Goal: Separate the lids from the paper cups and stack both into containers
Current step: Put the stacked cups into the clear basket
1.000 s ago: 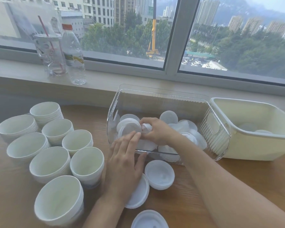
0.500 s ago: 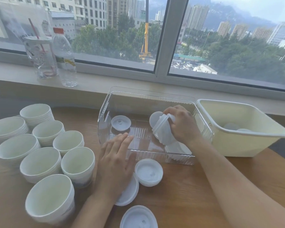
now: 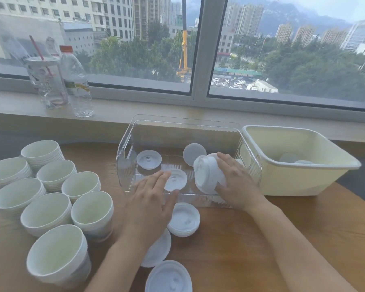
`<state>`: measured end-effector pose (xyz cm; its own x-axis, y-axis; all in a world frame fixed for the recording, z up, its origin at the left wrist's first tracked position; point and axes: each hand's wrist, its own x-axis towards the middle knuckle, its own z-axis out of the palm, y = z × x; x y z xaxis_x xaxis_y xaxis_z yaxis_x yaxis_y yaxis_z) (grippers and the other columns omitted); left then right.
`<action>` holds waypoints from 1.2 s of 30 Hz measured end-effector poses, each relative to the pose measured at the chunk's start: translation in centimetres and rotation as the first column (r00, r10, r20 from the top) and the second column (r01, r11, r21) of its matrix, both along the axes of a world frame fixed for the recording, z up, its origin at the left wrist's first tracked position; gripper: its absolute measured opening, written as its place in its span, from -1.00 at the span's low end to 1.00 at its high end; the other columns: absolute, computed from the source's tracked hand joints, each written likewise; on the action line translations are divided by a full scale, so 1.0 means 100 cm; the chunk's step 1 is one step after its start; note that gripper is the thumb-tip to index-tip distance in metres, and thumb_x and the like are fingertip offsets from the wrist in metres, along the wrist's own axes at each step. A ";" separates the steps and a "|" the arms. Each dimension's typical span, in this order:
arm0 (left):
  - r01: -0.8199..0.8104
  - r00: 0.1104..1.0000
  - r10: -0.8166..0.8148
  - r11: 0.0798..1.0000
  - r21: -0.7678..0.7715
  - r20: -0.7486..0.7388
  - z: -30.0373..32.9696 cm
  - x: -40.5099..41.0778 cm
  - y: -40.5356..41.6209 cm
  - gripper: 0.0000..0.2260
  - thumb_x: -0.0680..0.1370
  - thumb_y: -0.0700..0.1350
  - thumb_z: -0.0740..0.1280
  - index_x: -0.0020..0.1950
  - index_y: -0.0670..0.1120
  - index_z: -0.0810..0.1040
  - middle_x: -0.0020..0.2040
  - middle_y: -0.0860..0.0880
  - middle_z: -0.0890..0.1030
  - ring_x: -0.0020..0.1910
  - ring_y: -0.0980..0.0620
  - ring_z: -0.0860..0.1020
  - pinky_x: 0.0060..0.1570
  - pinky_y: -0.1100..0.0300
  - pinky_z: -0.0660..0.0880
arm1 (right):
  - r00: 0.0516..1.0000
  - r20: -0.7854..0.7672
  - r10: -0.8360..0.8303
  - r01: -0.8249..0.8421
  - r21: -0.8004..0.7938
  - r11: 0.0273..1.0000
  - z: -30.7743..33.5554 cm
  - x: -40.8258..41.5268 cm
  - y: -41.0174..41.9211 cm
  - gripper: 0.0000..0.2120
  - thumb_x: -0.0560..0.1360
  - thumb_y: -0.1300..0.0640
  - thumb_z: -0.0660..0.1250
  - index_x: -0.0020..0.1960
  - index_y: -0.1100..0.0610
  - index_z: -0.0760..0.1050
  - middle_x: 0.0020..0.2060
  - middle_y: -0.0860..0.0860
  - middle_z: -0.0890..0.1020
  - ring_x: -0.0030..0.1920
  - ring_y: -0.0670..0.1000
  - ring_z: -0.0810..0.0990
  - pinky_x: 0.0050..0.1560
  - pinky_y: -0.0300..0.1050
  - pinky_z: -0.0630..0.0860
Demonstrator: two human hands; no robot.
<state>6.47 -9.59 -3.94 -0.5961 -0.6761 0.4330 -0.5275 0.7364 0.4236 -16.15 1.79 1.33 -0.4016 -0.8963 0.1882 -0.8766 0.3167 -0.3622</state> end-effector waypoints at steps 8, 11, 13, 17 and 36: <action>0.174 0.970 -0.186 0.981 0.087 0.154 0.022 -0.051 0.017 -0.50 0.72 0.22 0.06 0.67 0.20 0.21 0.60 0.16 0.36 0.54 0.07 0.36 0.43 0.06 0.36 | 0.991 0.132 0.025 0.021 -0.334 0.942 -0.015 0.014 0.013 -0.60 0.73 -0.03 0.16 0.56 -0.10 0.39 0.53 -0.19 0.36 0.55 -0.20 0.24 0.49 -0.42 0.05; 0.199 0.946 -0.222 0.973 0.116 0.238 0.030 -0.069 0.024 -0.54 0.75 0.13 0.09 0.67 0.19 0.19 0.55 0.16 0.42 0.47 0.04 0.43 0.33 0.02 0.44 | 0.997 -0.068 0.027 -0.046 -0.296 0.954 -0.037 0.015 0.024 -0.57 0.71 -0.13 0.06 0.50 -0.09 0.44 0.53 -0.04 0.43 0.58 -0.02 0.29 0.60 -0.07 0.14; 0.197 0.938 -0.230 0.969 0.147 0.259 0.033 -0.074 0.024 -0.55 0.75 0.11 0.08 0.66 0.20 0.20 0.49 0.15 0.48 0.41 0.03 0.48 0.27 0.00 0.49 | 0.986 -0.166 0.000 -0.045 -0.265 0.963 -0.049 0.014 0.031 -0.55 0.72 -0.13 0.03 0.52 -0.05 0.43 0.53 0.01 0.45 0.60 0.02 0.28 0.63 0.04 0.09; 0.183 0.947 -0.225 0.964 0.191 0.228 0.040 -0.069 0.023 -0.57 0.75 0.09 0.11 0.64 0.23 0.25 0.48 0.18 0.48 0.42 0.07 0.47 0.28 0.06 0.47 | 0.963 -0.266 -0.041 -0.029 -0.253 0.967 -0.059 0.016 0.037 -0.53 0.73 -0.10 0.04 0.52 0.02 0.47 0.51 0.06 0.49 0.59 0.05 0.34 0.63 0.02 0.04; -0.171 0.818 -0.032 0.940 0.296 0.575 0.033 -0.075 -0.083 -0.29 0.65 0.23 0.30 0.71 0.03 0.10 0.69 -0.08 0.17 0.66 -0.21 0.11 0.57 -0.16 0.17 | 0.966 -0.254 -0.045 -0.046 -0.339 0.940 -0.071 0.018 0.035 -0.56 0.74 -0.08 0.03 0.50 -0.04 0.49 0.51 0.00 0.49 0.60 0.00 0.32 0.64 -0.02 0.02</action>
<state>-1.05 -17.93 -0.61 -0.6094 -0.7638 -0.2126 -0.7904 0.5643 0.2384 -14.38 5.24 -5.79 -0.2989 -0.7602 0.5768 -0.9535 0.2137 -0.2125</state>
